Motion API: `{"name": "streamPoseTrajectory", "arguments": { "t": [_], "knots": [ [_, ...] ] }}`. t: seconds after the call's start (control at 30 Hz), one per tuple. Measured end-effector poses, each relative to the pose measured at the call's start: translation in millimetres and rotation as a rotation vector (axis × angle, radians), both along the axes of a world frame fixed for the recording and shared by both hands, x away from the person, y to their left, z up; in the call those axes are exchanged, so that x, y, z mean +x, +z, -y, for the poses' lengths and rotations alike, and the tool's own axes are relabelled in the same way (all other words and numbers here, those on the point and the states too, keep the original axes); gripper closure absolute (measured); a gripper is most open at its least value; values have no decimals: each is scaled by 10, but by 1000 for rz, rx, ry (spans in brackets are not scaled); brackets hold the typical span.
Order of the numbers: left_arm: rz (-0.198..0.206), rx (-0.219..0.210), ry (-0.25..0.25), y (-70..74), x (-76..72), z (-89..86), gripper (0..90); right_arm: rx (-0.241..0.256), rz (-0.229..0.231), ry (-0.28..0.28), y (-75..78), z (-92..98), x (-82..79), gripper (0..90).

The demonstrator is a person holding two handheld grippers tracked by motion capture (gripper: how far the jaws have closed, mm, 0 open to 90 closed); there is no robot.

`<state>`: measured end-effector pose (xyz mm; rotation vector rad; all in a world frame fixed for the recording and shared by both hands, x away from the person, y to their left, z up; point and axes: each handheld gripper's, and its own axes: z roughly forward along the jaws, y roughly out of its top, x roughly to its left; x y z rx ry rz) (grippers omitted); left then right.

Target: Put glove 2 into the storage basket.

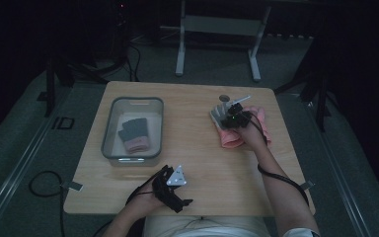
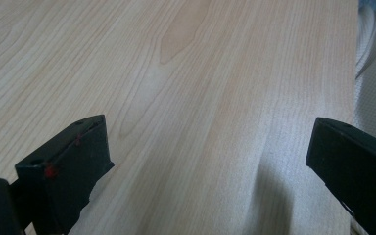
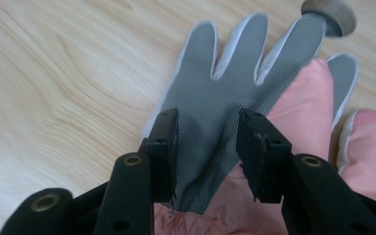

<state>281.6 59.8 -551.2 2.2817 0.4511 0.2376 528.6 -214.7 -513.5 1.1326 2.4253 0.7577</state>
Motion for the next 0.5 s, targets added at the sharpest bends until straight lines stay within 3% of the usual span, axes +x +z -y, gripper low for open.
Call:
{"name": "streamPoseTrajectory", "arguments": {
  "t": [0.07,0.13,0.2,0.33,0.5],
  "knots": [
    [0,-10,9,0,-7,-22,22,-29,-7,-8,-65,-33,8,676],
    [9,-25,17,1,-21,-42,22,-23,-39,-19,-127,-68,15,736],
    [14,-29,19,-1,-31,-58,22,-29,-32,-33,-139,-96,6,784],
    [22,-18,19,-16,-31,-53,22,20,-42,-89,-120,-76,-2,872],
    [16,-27,14,-18,-21,-48,22,105,-18,-142,7,-32,-72,887]
  ]
}}
